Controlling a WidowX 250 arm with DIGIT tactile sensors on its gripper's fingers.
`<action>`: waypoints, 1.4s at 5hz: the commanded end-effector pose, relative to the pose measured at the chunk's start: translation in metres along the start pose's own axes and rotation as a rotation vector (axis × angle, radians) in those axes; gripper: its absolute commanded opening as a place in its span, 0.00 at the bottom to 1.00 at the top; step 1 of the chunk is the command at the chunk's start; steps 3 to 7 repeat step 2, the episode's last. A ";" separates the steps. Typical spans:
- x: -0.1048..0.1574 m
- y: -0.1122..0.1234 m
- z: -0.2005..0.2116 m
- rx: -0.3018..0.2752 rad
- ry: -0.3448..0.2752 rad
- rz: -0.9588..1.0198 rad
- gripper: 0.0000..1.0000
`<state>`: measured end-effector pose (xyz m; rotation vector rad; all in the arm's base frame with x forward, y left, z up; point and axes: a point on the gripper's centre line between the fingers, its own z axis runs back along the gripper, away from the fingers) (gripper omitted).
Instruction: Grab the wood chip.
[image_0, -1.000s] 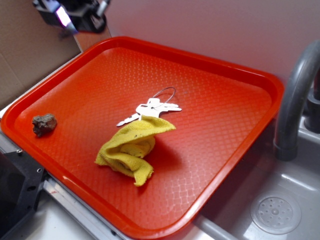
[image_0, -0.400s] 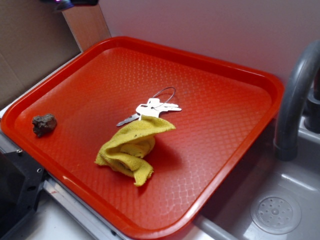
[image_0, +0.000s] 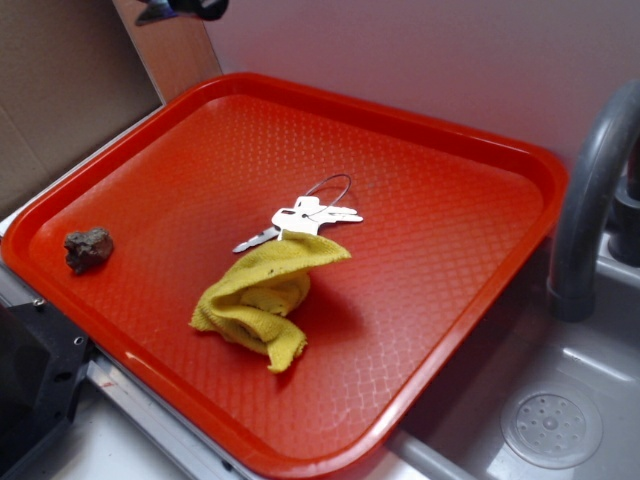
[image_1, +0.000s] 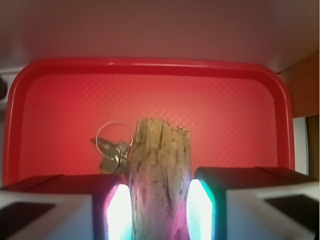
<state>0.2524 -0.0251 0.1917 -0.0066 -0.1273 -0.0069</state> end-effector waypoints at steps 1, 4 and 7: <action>-0.014 -0.020 0.018 0.002 0.008 0.050 0.00; -0.015 -0.022 0.018 0.027 -0.007 0.052 0.00; -0.015 -0.022 0.018 0.027 -0.007 0.052 0.00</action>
